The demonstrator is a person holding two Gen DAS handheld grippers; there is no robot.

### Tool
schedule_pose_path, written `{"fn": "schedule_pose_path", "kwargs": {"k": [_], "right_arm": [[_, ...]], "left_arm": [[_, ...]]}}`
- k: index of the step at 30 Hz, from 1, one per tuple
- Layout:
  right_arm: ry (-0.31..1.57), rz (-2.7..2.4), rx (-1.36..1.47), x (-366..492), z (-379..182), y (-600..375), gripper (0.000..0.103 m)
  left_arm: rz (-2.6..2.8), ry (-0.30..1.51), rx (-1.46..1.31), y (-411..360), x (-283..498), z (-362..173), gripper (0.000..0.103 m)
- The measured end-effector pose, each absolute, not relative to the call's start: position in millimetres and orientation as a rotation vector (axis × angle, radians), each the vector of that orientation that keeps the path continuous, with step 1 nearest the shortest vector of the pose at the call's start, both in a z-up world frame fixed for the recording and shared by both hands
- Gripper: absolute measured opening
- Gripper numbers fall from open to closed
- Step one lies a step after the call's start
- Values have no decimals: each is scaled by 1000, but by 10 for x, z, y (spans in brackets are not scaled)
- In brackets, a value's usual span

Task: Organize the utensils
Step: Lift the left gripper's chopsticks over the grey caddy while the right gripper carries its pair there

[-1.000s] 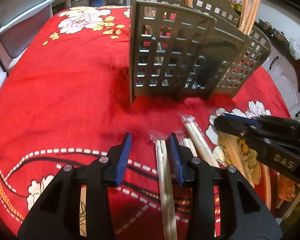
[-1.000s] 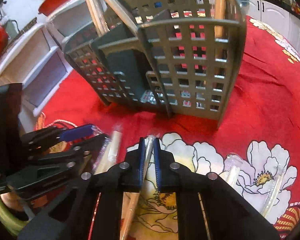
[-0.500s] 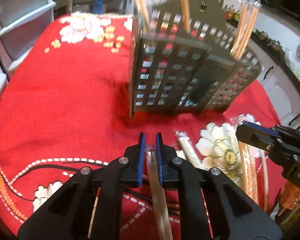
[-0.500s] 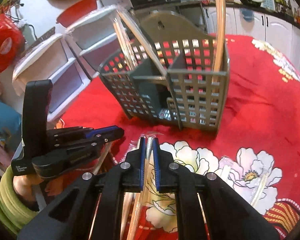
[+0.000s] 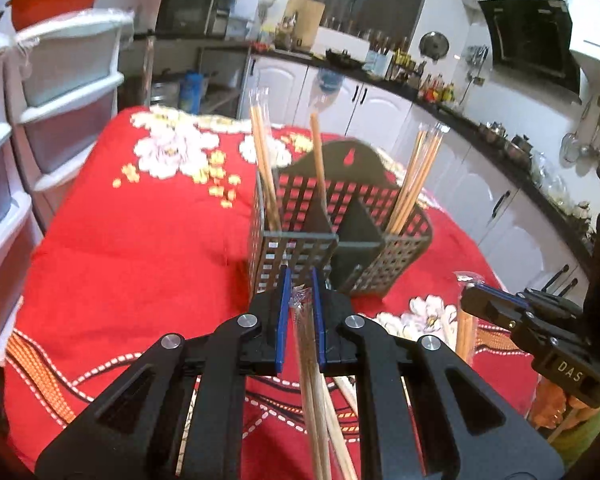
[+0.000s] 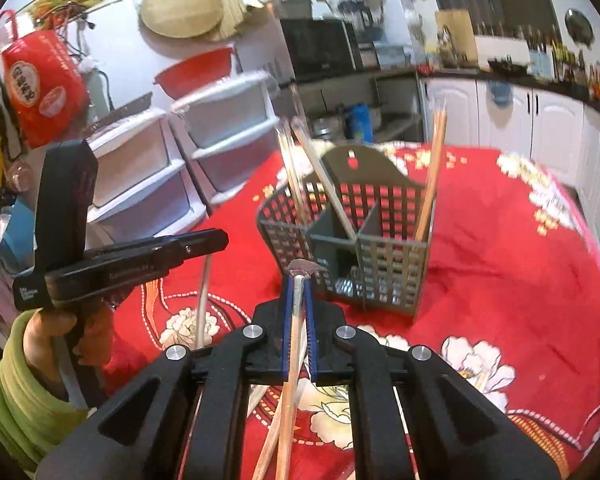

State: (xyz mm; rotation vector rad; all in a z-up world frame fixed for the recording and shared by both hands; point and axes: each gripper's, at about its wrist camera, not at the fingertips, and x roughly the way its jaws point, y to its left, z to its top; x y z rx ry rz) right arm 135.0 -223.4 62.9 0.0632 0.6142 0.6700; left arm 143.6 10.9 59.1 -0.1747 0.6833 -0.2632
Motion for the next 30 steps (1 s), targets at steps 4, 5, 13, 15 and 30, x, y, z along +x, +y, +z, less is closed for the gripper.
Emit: {"fn": "schedule_pose_path", "kwargs": {"k": [4,5,13,15,30], "right_arm": [[552,668,62,1257,804,-2277,6],[538,666,62,1233,841,-2290,6],[436,653,59,1092,1126,-2377,6],[416,648,60,1072,1176,-2395,6],[305,610,68,1131,1494,-2465,6]], "left_arm": [[-270,640,-175,113,1398,764,5],[-270,632,-174,113,1388,795,5],[-291,563,-185,97,1326,1066,5],[-296,549,-188,91,1325,1129,5],[-338,442,-182,-106,1393,1674,4]]}}
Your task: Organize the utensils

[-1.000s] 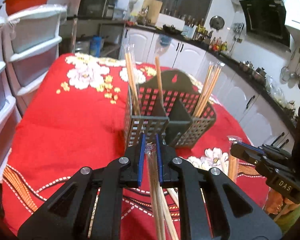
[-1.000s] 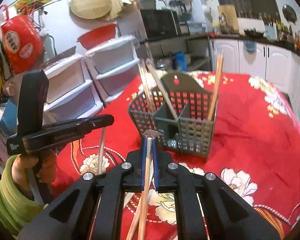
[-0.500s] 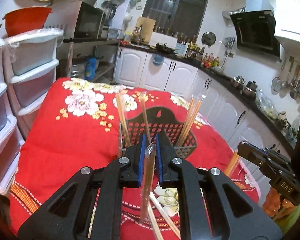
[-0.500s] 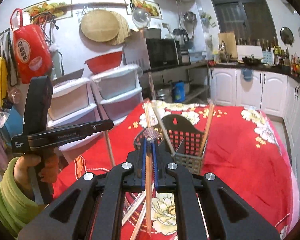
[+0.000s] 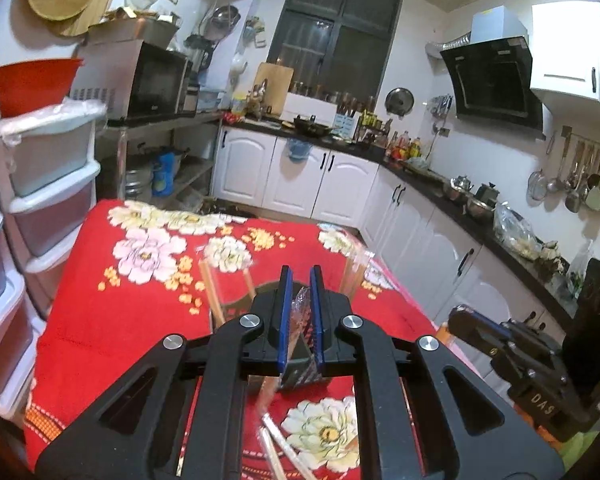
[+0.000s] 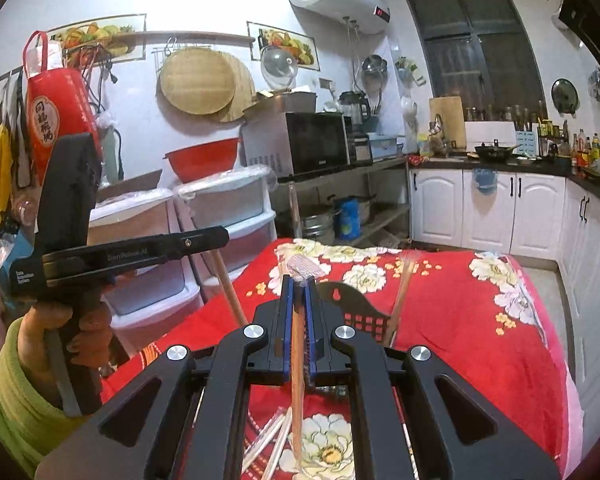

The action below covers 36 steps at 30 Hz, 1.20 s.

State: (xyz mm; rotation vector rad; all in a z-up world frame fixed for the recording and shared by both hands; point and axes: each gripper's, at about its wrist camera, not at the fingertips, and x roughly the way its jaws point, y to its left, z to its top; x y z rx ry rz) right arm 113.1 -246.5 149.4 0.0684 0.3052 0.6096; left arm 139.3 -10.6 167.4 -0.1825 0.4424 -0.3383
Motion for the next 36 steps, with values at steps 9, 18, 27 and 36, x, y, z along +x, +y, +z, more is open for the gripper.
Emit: {"fn": "schedule_pose_path", "kwargs": {"k": [9,18,27,36], "right_arm": [[261,589,82,1236,1650,-2535,6],[185,559,74,1335,1884,-2566,6],[135,517,67,1515,2007,-2587,6],[173,517,99,1789,1902,-2555,6]], "left_arm": [[-361,379,-163,-250,1432,1996,3],[-354,337,-159,-325,1567,2197,1],[-327,322,-139,-436,1744,2229,0],[-273,417,-183,-175,1944,1819,26]]}}
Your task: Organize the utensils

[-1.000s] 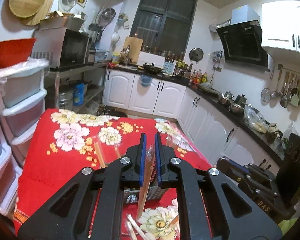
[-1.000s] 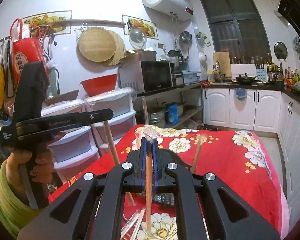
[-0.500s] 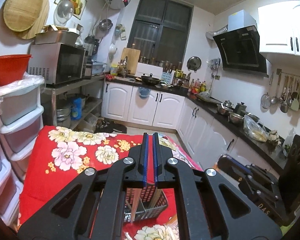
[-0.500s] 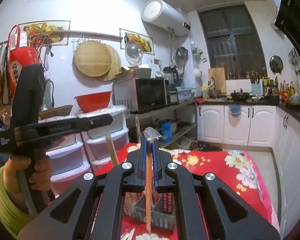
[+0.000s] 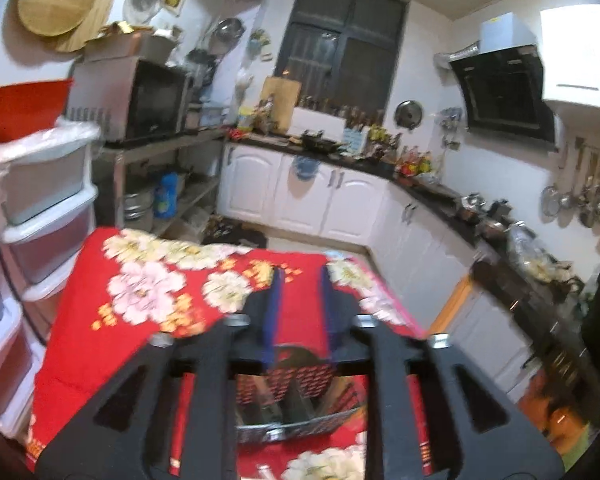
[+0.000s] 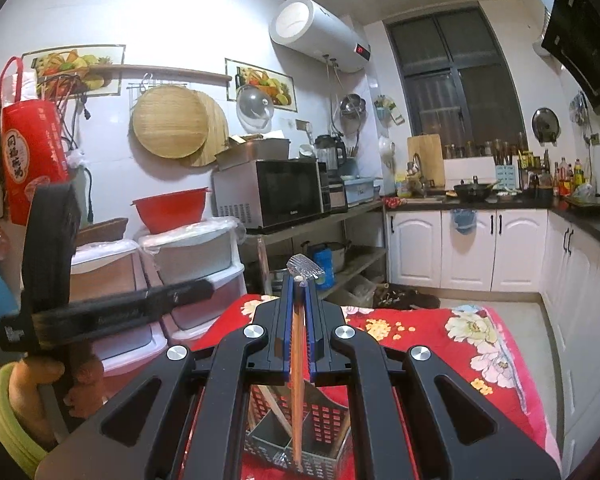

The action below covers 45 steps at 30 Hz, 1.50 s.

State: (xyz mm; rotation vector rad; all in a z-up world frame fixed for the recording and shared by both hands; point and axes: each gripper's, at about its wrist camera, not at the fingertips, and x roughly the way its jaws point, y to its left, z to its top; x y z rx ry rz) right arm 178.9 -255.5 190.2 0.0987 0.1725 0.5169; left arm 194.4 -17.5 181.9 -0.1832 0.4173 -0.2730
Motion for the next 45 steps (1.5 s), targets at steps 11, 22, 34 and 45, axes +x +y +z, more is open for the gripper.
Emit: {"fn": "schedule_pose_path", "kwargs": {"k": [11,22,34,45], "right_arm": [[194,495,112,2081,1779,-2473,6],[124,451,123,2167,1809,-2437,6],[82,460,77,2211,1965,-2357,6],[135,471,87,2409,1782,-2326,6]], "left_arm": [[-132,662,-213,563,1866,713,41],[-157,948,-536,1062,1803,-294,29],[-71,1049,-724,1159,2141,-625,35],[83,1048,-495,1003,2499,-555,20]]}}
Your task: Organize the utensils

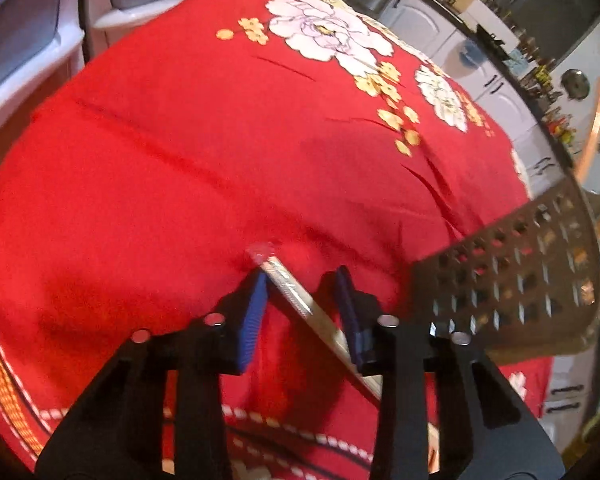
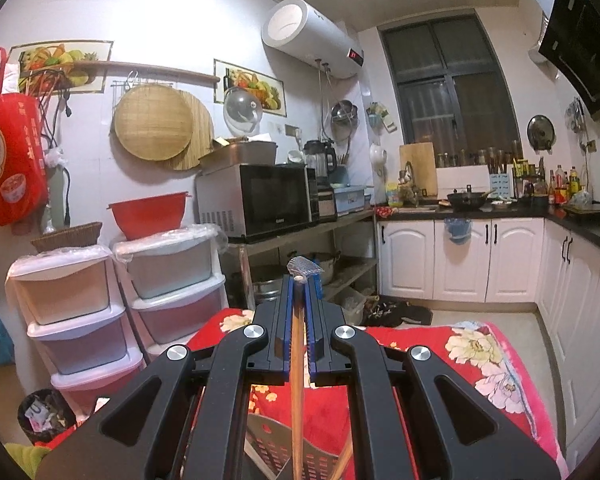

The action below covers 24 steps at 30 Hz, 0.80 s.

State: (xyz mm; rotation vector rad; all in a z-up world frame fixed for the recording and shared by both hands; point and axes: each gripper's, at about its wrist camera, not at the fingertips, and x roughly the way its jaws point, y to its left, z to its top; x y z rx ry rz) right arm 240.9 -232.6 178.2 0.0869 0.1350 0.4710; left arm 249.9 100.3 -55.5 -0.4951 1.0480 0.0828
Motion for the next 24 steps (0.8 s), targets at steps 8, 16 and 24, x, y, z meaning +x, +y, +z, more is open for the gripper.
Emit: {"fn": "schedule_pose_path", "kwargs": {"k": [8,16,24], "right_arm": [[167,482,93,2514,1681,-2315,6],[189,480,79,2578,1623,-2285,6],[264,487,76,2626,1355,-2288,6]], "left_arm": [[88,960,-483,1123,2621,-324,1],[-23,631,-446,1031,2205,921,1],[-122,392,-416,750,2006,1916,1]]}}
